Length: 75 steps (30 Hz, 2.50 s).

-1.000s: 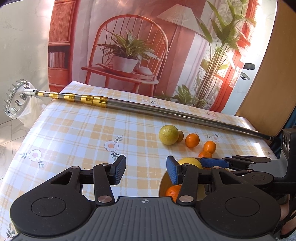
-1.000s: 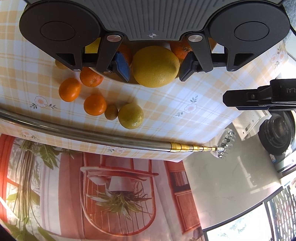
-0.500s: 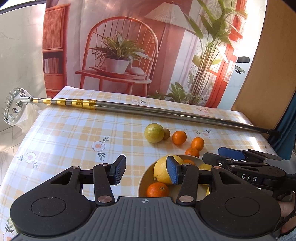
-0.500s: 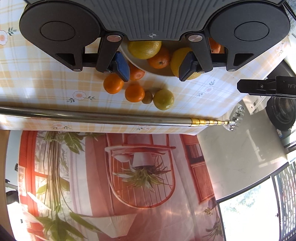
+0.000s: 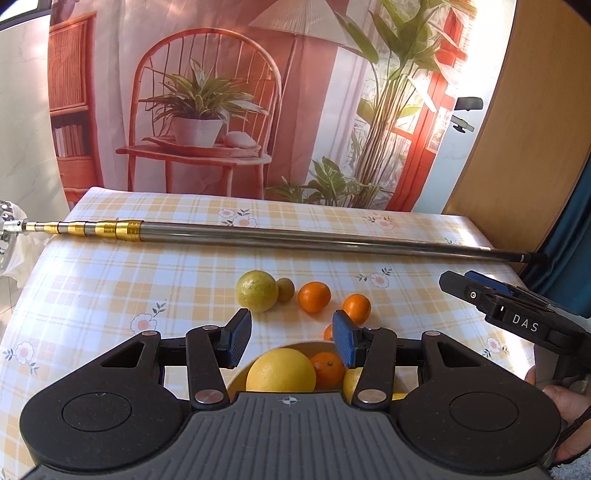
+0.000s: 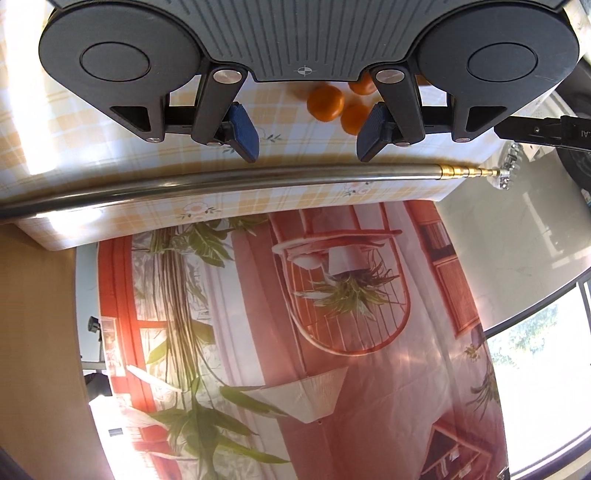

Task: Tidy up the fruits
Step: 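Move both open tools toward the remaining tangerines and oranges, then close left tool on a tangerine while right tool grasps an orange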

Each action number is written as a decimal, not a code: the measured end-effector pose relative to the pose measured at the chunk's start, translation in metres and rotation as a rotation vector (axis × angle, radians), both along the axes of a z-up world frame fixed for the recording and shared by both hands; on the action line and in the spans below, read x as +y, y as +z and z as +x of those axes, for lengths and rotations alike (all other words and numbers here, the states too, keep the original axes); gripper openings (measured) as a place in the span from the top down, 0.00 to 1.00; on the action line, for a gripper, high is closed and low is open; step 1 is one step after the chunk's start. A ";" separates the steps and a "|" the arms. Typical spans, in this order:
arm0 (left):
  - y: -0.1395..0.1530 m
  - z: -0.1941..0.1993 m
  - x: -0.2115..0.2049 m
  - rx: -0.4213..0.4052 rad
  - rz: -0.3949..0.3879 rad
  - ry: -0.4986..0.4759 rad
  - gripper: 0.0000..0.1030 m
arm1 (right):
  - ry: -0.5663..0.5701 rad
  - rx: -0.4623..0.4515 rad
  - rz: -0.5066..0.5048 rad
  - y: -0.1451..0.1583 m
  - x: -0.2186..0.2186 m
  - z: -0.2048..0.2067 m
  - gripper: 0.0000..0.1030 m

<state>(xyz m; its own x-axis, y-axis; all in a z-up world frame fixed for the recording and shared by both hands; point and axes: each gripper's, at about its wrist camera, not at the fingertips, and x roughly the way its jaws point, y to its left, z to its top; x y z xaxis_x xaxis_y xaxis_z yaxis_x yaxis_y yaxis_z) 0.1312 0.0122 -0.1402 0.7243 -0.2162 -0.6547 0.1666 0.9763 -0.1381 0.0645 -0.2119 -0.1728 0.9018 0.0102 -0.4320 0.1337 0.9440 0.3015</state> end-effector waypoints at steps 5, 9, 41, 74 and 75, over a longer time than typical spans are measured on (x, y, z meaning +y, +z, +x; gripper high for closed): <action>0.012 0.015 -0.014 -0.037 0.028 -0.015 0.51 | -0.060 -0.040 -0.022 0.009 -0.020 -0.006 0.46; 0.009 0.032 -0.022 -0.012 0.013 -0.038 0.51 | -0.073 -0.035 -0.051 0.008 -0.026 -0.007 0.46; -0.097 0.124 -0.066 0.425 0.073 -0.180 0.65 | -0.097 0.003 0.038 -0.012 -0.032 -0.012 0.46; -0.049 0.068 -0.024 0.157 -0.048 -0.175 0.75 | -0.044 0.084 -0.012 -0.009 0.004 -0.004 0.46; -0.051 0.071 -0.027 0.163 -0.042 -0.181 0.74 | -0.044 0.087 -0.012 -0.010 0.004 -0.004 0.46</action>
<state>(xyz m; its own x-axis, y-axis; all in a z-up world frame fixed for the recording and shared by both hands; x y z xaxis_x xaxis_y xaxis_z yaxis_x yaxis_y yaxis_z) 0.2027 -0.0150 -0.1913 0.5569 -0.3624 -0.7473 0.3110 0.9253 -0.2169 0.0603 -0.2080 -0.1825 0.8603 -0.0342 -0.5086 0.2005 0.9400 0.2759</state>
